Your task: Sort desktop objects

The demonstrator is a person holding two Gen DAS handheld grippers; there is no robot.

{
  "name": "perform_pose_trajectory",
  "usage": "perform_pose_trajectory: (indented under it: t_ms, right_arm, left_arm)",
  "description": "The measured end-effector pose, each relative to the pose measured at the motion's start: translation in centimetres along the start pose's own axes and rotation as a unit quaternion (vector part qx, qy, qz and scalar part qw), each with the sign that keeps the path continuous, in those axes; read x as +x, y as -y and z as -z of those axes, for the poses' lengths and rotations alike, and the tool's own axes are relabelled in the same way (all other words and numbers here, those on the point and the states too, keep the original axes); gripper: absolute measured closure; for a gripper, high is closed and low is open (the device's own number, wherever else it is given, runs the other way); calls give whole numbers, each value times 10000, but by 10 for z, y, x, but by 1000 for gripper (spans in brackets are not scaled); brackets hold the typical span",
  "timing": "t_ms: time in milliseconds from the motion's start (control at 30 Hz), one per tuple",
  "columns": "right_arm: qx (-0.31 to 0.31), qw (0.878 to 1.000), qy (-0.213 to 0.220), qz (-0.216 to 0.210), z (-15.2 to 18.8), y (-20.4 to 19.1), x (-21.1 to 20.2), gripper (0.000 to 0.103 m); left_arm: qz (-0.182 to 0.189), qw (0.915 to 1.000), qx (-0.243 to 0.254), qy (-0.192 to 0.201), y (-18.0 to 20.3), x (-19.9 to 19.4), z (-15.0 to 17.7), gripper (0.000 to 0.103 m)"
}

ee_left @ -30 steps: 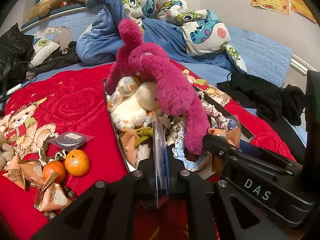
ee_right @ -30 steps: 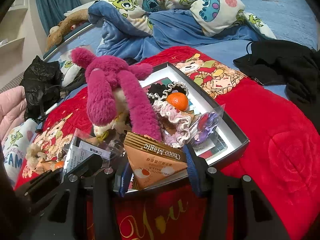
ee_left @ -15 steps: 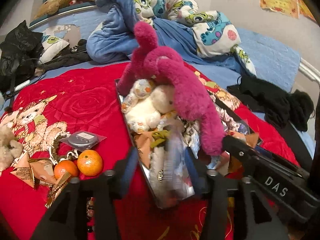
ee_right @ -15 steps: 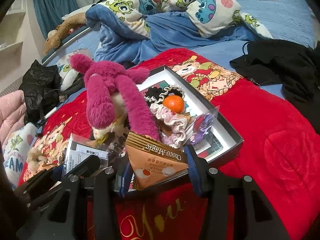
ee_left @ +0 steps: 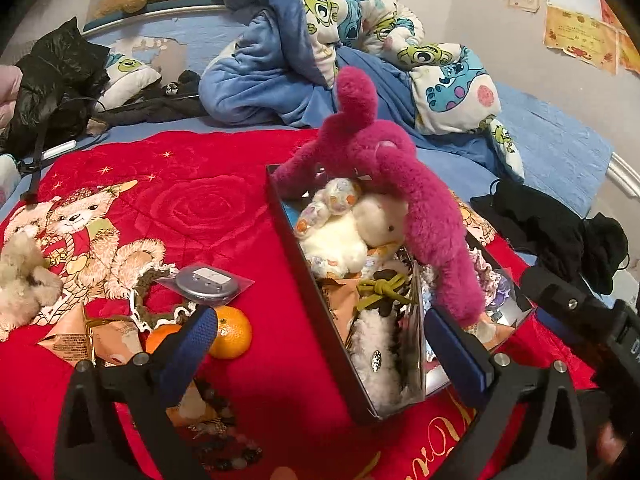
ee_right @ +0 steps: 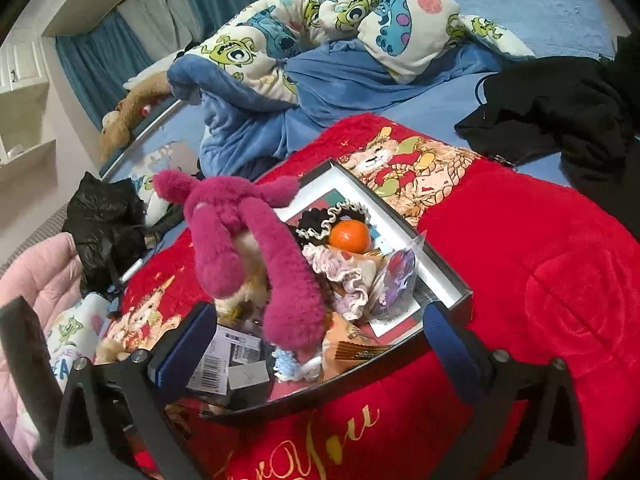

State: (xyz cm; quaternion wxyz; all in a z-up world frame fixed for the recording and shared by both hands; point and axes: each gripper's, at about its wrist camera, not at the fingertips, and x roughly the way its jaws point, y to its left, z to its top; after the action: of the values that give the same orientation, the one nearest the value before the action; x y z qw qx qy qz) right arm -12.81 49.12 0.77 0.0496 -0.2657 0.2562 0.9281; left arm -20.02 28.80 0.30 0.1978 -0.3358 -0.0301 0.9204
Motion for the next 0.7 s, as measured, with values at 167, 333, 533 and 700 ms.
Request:
perform_pose_trajectory:
  t_ms: [167, 333, 533, 700]
  right_arm:
    - [-148, 9998, 68, -72, -1, -7, -5, 0]
    - [-220, 9997, 119, -69, -2, -11, -8, 0]
    - [-313, 9994, 128, -35, -6, -15, -13, 0]
    - [-609, 9980, 159, -24, -11, -31, -28, 0]
  left_arm:
    - [-158, 9996, 205, 150, 8, -3, 0, 0]
    - [-402, 9973, 461, 418, 13, -12, -1, 0]
    - [-610, 9954, 622, 401, 8, -29, -8, 0]
    - [-848, 9955, 309, 297, -20, -62, -16, 0]
